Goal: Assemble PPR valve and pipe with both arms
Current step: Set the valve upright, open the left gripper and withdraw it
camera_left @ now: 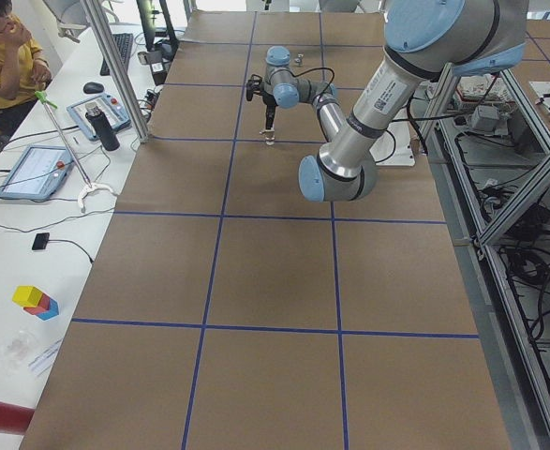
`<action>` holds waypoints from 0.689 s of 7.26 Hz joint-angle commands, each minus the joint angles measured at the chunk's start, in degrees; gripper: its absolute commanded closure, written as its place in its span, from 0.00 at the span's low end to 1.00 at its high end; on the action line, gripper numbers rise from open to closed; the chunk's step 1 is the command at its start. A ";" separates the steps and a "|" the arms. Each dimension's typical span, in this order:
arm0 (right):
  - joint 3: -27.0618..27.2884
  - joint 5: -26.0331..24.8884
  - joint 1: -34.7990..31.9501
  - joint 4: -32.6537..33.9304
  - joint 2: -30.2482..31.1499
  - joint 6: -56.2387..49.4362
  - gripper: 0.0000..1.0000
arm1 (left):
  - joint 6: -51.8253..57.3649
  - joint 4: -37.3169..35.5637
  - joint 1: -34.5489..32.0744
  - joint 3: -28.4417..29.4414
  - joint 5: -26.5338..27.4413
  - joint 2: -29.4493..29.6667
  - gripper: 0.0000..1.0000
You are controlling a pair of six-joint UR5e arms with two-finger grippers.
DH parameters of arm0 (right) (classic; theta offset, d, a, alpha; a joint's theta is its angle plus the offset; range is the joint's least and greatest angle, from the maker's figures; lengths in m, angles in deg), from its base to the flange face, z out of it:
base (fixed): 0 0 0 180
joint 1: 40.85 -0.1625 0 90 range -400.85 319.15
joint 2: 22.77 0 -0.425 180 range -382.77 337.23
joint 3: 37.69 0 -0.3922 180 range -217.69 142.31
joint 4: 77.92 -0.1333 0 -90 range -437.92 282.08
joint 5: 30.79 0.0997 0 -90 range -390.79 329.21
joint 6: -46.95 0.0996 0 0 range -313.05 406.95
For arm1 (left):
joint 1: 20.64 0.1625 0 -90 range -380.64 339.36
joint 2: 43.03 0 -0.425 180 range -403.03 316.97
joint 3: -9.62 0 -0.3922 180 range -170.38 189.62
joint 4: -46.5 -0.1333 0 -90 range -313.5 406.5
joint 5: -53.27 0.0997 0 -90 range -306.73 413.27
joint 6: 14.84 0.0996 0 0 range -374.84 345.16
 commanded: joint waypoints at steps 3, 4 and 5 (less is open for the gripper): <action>0.86 5.51 1.05 -0.15 0.09 0.88 0.00 | 16.10 -9.98 -5.61 -20.62 -0.64 -14.50 0.00; 1.73 5.35 2.01 -0.16 0.00 3.84 0.00 | 22.58 -16.23 -8.58 -26.52 -3.69 -17.13 0.00; 4.53 5.26 3.15 -0.24 0.00 9.00 0.00 | 28.22 -17.16 -12.70 -30.32 -7.81 -22.03 0.00</action>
